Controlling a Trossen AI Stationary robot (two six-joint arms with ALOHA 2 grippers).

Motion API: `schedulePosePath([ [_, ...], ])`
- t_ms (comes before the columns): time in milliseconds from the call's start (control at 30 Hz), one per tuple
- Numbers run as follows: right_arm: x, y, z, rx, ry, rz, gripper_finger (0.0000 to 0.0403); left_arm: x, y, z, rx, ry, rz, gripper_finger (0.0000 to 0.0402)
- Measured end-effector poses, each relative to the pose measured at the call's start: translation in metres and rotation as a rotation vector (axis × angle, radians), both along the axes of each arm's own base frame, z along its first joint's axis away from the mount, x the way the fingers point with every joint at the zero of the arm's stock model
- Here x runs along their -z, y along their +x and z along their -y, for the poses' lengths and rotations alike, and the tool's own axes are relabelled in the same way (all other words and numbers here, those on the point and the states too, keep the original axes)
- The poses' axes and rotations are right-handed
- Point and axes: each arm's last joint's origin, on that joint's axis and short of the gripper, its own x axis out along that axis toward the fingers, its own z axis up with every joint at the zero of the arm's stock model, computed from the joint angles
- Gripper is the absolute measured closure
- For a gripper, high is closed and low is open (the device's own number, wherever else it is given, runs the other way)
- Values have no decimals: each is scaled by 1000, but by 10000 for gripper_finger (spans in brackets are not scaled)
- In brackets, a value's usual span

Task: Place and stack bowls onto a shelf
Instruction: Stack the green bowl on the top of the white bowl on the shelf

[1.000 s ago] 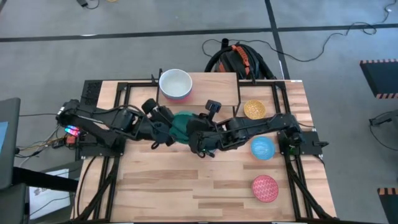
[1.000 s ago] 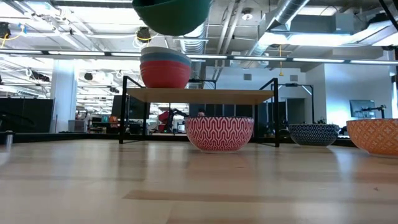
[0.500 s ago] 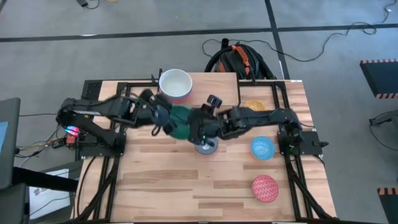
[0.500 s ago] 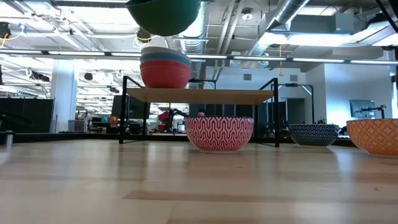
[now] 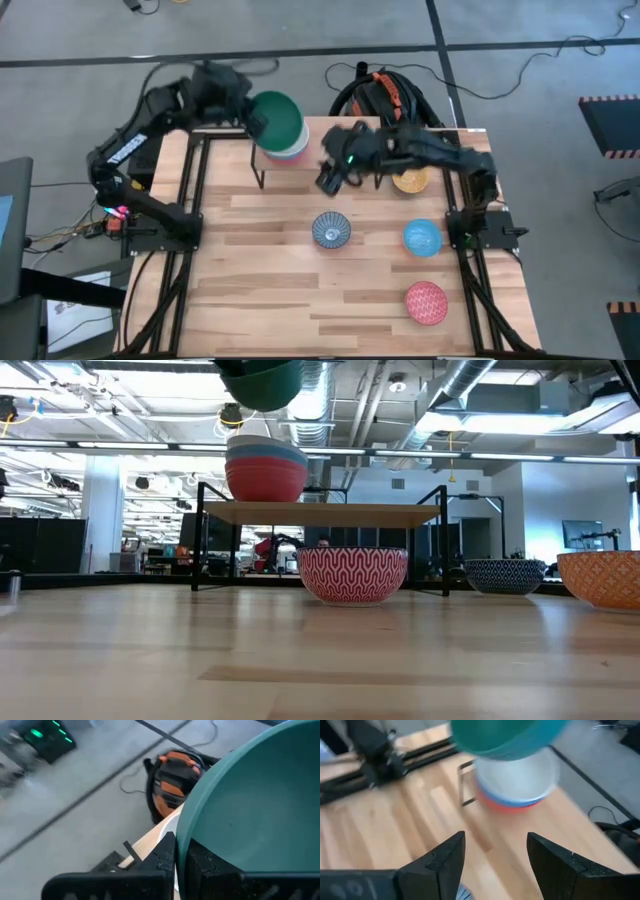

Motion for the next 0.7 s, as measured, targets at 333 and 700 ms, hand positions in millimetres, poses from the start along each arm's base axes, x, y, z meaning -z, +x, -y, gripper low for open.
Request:
schedulePosePath([
  [333, -9, -16, 57, 80, 142, 63, 163, 33, -1, -73, 52, -230, -44, 401],
  [700, -5, -14, 65, 45, 159, 38, 163, 81, 25, -105, 92, -466, -127, 401],
])
